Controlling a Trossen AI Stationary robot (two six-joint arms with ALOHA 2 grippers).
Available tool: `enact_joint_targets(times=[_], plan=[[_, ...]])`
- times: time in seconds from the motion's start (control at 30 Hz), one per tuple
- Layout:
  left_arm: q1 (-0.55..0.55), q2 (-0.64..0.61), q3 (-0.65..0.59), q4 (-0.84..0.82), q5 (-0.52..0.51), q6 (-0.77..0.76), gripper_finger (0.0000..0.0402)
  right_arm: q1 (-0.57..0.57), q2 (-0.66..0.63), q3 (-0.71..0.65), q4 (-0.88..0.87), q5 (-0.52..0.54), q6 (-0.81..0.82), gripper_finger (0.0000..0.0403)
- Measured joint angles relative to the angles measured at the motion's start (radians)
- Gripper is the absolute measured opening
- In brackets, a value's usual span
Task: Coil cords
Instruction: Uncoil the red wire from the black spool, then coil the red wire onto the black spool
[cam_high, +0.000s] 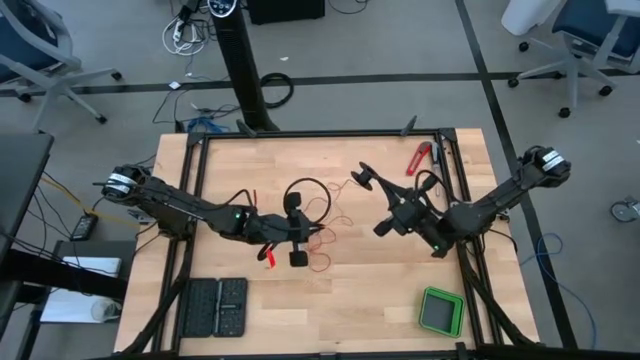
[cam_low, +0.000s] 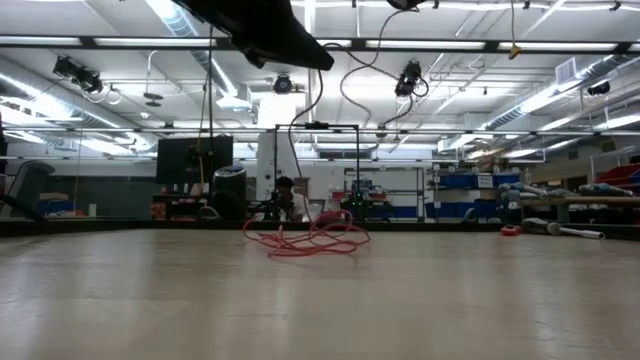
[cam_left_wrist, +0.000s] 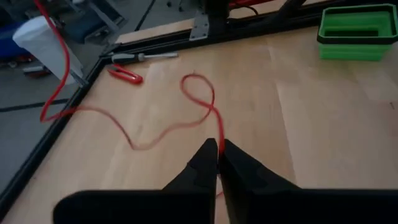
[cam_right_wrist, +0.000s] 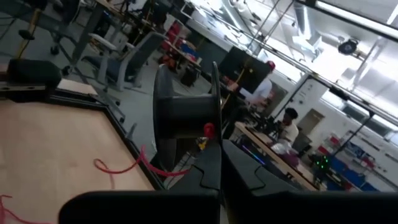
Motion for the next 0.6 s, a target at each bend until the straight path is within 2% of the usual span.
enact_joint_targets(times=[0.17, 0.33, 0.43, 0.6], plan=[[-0.001, 0.000, 0.000, 0.023, -0.001, 0.007, 0.0110, 0.016, -0.022, 0.000, 0.000, 0.026, 0.005, 0.0000], [-0.001, -0.005, 0.000, 0.030, -0.051, 0.005, 0.0192, 0.017, -0.022, 0.000, -0.014, 0.024, 0.056, 0.0000], [-0.001, -0.006, 0.000, 0.101, -0.065, -0.007, 0.0214, 0.025, -0.022, 0.000, -0.019, 0.004, 0.069, 0.0000], [-0.001, -0.007, 0.000, 0.243, -0.080, 0.035, 0.0217, 0.054, -0.021, 0.000, -0.090, -0.095, 0.093, 0.0000]])
